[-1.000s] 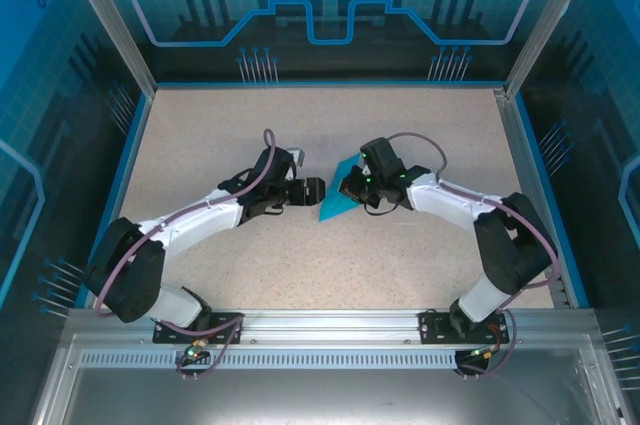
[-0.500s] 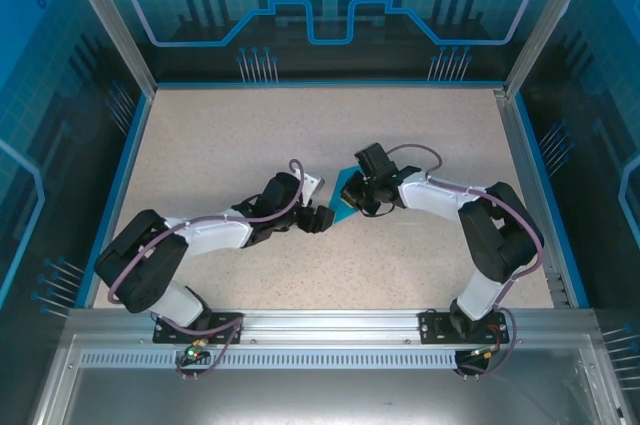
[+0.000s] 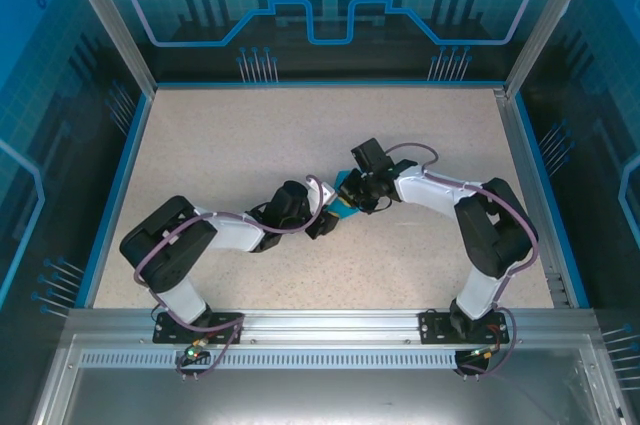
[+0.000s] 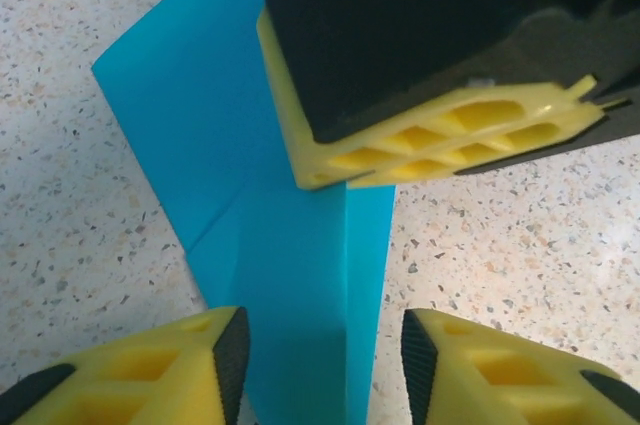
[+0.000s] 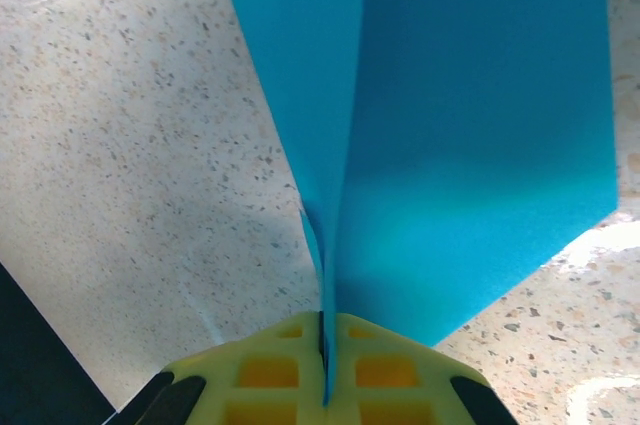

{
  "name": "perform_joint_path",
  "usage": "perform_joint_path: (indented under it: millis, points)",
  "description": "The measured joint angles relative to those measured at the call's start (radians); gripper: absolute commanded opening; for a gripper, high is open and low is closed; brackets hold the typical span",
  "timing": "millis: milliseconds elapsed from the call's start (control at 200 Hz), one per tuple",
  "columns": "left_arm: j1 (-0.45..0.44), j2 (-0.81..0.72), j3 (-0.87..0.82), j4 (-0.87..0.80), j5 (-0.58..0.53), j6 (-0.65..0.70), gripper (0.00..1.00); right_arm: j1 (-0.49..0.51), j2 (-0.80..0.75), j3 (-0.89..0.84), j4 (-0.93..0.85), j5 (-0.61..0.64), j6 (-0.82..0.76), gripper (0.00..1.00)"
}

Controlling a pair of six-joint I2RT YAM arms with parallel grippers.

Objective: Fold a paper plane with a square sheet of paper (pick it up from the middle)
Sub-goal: Fourth fold the wing at the center of the table.

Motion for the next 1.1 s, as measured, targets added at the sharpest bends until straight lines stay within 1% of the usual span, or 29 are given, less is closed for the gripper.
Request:
perform_joint_path:
  millis: [90,220,275,415,485,580,645,715,730,795,995,1055,1095]
  points:
    - [0.000,0.007,0.000,0.032,-0.002,-0.002,0.35,0.000,0.004,0.000,-0.005,-0.005,0.008,0.00]
    - [0.000,0.010,-0.002,0.065,-0.008,0.000,0.29,-0.002,0.005,0.000,-0.008,-0.020,0.018,0.02]
    - [0.000,0.013,-0.006,0.079,-0.009,0.000,0.29,-0.002,0.005,0.000,-0.008,-0.030,0.024,0.03]
    - [0.000,0.023,-0.020,0.088,-0.009,-0.001,0.34,-0.006,0.005,0.000,-0.008,-0.049,0.036,0.04]
    - [0.000,0.023,-0.029,0.092,-0.008,-0.001,0.34,-0.011,0.005,0.000,-0.008,-0.057,0.041,0.05]
    - [0.000,0.024,-0.033,0.095,-0.008,0.000,0.29,-0.018,0.005,0.000,-0.008,-0.070,0.051,0.05]
    - [0.000,0.025,-0.033,0.096,-0.009,0.000,0.24,-0.022,0.005,0.000,-0.008,-0.078,0.055,0.08]
    - [-0.001,0.027,-0.034,0.102,-0.009,0.001,0.20,-0.024,0.005,0.000,-0.007,-0.082,0.058,0.15]
    - [-0.001,0.027,-0.034,0.102,-0.010,-0.002,0.19,-0.025,0.005,0.000,-0.007,-0.083,0.063,0.19]
    - [-0.002,0.029,-0.035,0.102,-0.016,-0.002,0.17,-0.028,0.005,0.000,-0.007,-0.089,0.062,0.29]
    - [-0.002,0.037,-0.039,0.102,-0.019,-0.001,0.15,-0.057,0.004,0.000,-0.009,-0.108,0.002,0.63]
    - [-0.002,0.039,-0.039,0.103,-0.019,-0.002,0.15,-0.075,0.003,0.000,-0.008,-0.112,-0.040,0.69]
    - [-0.002,0.040,-0.039,0.103,-0.019,-0.002,0.15,-0.087,0.002,0.000,-0.006,-0.117,-0.068,0.71]
